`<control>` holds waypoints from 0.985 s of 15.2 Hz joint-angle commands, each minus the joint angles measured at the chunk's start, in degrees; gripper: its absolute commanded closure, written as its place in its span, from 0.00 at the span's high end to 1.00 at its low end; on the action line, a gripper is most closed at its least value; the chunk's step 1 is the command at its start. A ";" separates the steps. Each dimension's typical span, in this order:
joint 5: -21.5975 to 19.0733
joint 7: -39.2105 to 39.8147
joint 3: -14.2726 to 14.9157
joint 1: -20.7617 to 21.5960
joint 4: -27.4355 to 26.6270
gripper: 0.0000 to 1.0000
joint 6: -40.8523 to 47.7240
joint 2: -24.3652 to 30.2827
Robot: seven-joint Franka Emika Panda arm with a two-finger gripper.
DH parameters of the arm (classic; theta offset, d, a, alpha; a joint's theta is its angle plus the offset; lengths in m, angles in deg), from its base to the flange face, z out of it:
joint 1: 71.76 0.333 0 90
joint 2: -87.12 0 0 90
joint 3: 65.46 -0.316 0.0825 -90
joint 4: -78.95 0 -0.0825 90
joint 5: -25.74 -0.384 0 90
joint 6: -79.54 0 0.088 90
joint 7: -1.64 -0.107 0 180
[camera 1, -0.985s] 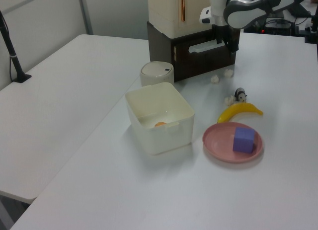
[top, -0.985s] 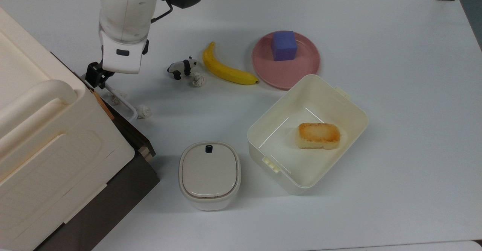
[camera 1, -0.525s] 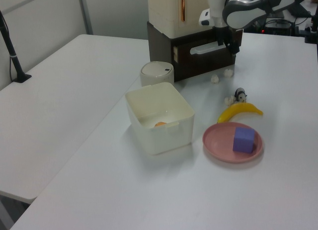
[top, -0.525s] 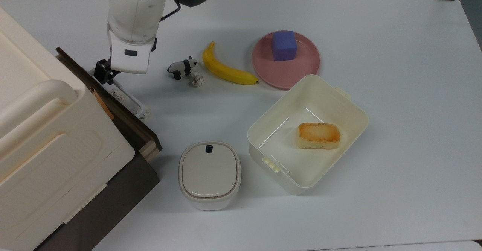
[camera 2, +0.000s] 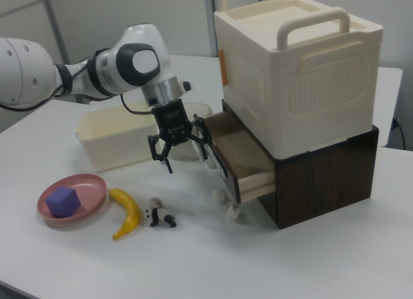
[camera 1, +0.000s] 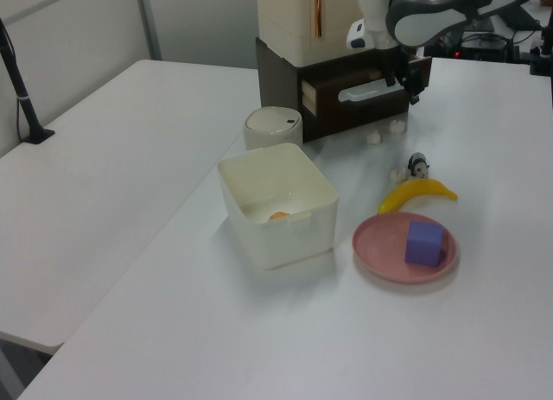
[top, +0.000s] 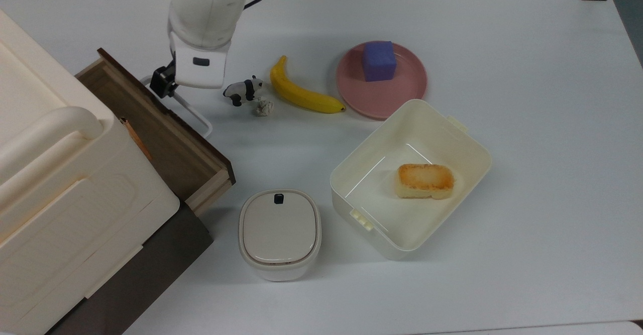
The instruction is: Slide the drawer open
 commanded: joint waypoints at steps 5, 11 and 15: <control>-1.54 -1.01 -2.21 0.21 -1.28 1.00 4.92 3.51; -12.85 -4.42 -1.24 -2.60 1.18 1.00 10.97 11.49; -19.63 -20.92 0.52 -2.78 1.45 1.00 11.52 16.60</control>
